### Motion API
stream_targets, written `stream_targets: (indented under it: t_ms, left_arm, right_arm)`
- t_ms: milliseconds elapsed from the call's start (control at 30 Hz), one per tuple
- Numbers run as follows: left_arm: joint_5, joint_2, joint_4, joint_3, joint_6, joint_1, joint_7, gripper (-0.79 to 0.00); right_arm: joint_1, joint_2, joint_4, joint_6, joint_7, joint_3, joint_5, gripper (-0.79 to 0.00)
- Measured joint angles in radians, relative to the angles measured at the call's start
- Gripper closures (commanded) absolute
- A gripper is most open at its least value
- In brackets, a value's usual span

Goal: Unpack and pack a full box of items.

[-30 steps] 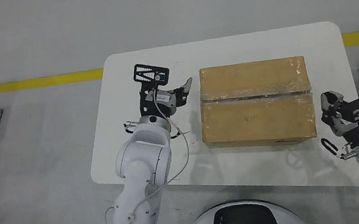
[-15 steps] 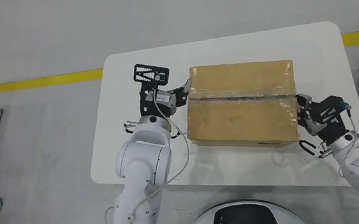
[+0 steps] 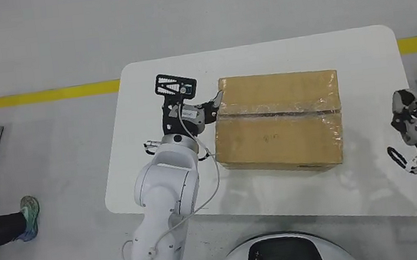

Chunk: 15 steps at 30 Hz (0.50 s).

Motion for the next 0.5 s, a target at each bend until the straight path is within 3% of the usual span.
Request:
stream_targets:
  t_ms: [233,367,500]
  left_arm:
    - [0.0,0.0,0.0,0.0,0.0,0.0,0.0,-0.785]
    - [-0.014,-0.001,0.0,0.008,0.004,0.01,0.012,-0.785]
    - [-0.023,-0.011,-0.003,0.065,0.012,-0.004,-0.004,-0.785]
  right_arm:
    - [-0.096,0.0,-0.009,-0.087,-0.082,0.137,0.035,0.0]
    - [-0.099,0.002,0.027,-0.14,-0.116,0.168,0.034,0.0]
    - [-0.075,0.005,0.061,-0.176,-0.124,0.191,0.043,0.0]
